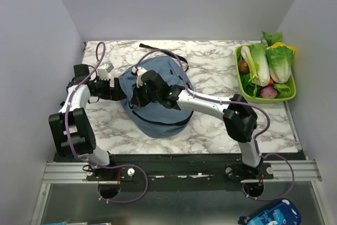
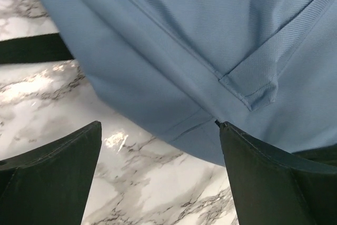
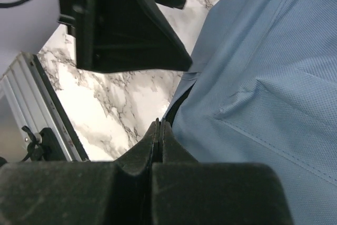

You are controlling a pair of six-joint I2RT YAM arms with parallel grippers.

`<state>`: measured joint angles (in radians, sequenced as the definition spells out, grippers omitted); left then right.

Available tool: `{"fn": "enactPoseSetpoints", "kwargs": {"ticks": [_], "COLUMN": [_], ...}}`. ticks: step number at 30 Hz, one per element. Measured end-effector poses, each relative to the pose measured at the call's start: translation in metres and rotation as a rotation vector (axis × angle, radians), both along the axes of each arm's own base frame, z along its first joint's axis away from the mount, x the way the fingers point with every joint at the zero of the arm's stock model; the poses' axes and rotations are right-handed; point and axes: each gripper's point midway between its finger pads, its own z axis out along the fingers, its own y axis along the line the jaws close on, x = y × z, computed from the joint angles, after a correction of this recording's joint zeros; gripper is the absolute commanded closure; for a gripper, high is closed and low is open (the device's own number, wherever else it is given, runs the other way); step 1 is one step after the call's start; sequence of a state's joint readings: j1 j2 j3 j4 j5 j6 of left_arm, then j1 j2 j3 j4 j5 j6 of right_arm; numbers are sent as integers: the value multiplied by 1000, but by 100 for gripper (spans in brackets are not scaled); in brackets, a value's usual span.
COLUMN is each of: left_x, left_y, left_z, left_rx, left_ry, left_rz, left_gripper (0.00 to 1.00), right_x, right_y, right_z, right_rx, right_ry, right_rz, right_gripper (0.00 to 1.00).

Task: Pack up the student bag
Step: Zip the student bag at the center of the board.

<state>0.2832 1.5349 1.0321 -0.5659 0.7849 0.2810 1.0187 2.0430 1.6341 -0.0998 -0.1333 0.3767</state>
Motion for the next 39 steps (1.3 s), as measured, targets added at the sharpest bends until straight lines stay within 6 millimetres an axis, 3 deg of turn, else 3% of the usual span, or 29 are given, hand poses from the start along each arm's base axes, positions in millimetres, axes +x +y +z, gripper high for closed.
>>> {"fn": "enactPoseSetpoints", "kwargs": {"ticks": [15,19,20,23,28,31,39], "left_x": [3,4,4,3,0,-1,2], "left_y": [-46,-48,-48,-48,-50,-51,-52], "left_z": [-10,-12,-12,-13,-15,-16,-19], "left_rx": [21,25,26,27,23,19,-3], "left_ry": [-2,4,4,8,21,28,69], "left_rz": [-131,-136,-137,-134,-137,-133,-103], "left_gripper": [2,20,42,63,77,98,100], "right_x": [-11,-11,-11,-11,-11,-11,-14], "right_y": [-9,-9,-9,-9,-8,-9,-9], "right_z": [-10,-6,-5,-4,-4,-4,-4], "right_rx": [8,16,18,19,20,19,15], "right_ry": [23,18,17,16,15,16,15], "right_rz": [10,10,10,10,11,11,36], "right_gripper": [99,100,100,99,99,99,99]}}
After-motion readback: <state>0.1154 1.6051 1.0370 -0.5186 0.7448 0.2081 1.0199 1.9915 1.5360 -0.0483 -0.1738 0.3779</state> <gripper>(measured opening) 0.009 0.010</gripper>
